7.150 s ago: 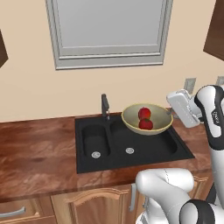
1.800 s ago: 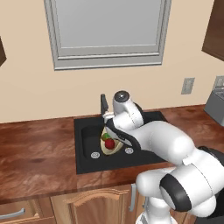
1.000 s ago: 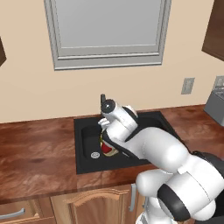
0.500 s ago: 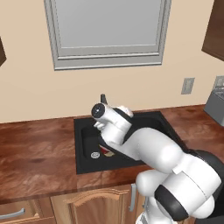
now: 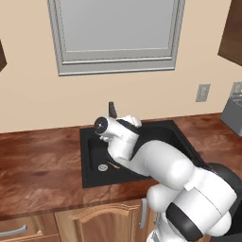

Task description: Dump the mango and tomato from the bowl so the bowl can be washed. Place the bowl in the sink after clearing the leftovers.

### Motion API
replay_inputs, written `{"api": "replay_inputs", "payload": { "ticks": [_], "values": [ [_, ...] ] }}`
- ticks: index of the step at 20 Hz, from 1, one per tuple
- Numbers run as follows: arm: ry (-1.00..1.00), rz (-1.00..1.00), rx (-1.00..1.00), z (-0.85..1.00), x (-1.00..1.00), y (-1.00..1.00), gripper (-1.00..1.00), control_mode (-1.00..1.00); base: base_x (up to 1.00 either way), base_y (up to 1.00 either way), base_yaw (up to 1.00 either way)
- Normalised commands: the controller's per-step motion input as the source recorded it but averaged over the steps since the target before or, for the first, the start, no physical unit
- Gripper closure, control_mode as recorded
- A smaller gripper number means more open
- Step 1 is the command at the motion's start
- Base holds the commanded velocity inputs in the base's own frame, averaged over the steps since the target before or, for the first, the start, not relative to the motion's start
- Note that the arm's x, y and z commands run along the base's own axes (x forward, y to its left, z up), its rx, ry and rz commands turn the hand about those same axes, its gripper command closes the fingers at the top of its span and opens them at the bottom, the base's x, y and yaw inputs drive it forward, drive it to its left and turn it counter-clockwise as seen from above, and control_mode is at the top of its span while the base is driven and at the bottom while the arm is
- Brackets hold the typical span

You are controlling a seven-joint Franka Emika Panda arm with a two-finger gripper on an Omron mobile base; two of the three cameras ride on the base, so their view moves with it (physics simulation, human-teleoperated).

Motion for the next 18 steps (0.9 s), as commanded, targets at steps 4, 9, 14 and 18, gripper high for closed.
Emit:
{"api": "replay_inputs", "payload": {
  "ticks": [4,9,14,18],
  "values": [
    [-0.07,0.00,-0.08,0.00,0.00,0.04,1.00,-1.00,0.00,0.00,0.00],
    [-0.12,0.00,-0.15,0.00,0.00,0.12,1.00,-1.00,0.00,0.00,0.00],
    [0.00,0.00,-0.04,0.00,0.00,0.00,1.00,-1.00,0.00,0.00,0.00],
    [0.00,0.00,0.00,0.00,-0.01,-0.11,1.00,-1.00,0.00,0.00,0.00]
  ]
}}
